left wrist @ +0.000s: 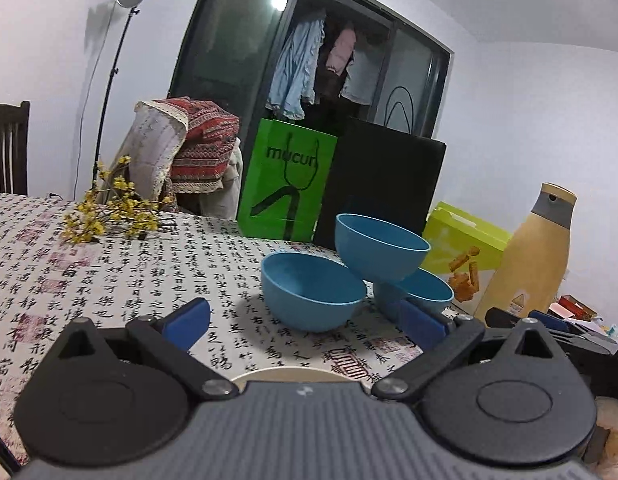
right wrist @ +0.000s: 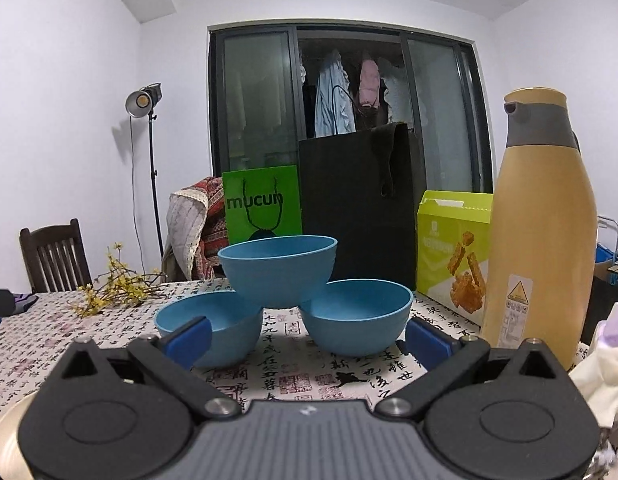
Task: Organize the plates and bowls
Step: 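Move both open grippers toward the stacked light-blue bowls, then position both open grippers around the rim of the top blue bowl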
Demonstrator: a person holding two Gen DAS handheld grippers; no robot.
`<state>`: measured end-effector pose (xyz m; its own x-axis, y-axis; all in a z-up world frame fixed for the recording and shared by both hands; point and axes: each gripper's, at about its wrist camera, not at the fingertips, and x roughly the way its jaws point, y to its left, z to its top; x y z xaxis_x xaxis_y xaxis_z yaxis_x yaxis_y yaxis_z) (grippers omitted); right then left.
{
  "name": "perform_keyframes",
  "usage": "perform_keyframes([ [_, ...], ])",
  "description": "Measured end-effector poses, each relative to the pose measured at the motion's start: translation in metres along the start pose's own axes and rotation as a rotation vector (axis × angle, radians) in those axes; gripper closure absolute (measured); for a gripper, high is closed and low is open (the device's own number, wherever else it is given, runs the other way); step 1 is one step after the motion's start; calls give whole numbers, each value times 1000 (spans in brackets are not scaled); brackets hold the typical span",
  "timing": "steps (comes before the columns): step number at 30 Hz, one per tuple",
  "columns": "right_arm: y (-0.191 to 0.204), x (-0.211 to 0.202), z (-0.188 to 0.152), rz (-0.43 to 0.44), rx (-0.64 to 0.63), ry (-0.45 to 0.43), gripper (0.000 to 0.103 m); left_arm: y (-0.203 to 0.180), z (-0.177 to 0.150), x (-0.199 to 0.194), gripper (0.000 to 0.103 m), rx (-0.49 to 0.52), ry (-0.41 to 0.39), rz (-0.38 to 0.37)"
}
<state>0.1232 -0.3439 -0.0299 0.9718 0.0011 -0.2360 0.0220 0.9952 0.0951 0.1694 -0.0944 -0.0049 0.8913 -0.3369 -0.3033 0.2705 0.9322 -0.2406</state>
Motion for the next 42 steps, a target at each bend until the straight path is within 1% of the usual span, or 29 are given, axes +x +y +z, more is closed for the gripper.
perform_keyframes([
  [9, -10, 14, 15, -12, -10, 42, 0, -26, 15, 22, 0, 38, 29, -33],
  [13, -16, 20, 23, 3, 12, 68, 0, -36, 21, 32, 0, 38, 43, -55],
  [23, -31, 26, 40, -12, 35, 78, 0, -61, 37, 53, 0, 72, 47, -80],
  [33, -48, 40, 53, -19, 71, 91, 0, -79, 49, 74, 0, 81, 44, -85],
  [42, -61, 53, 66, -37, 105, 92, 0, -95, 64, 94, 0, 89, 50, -72],
])
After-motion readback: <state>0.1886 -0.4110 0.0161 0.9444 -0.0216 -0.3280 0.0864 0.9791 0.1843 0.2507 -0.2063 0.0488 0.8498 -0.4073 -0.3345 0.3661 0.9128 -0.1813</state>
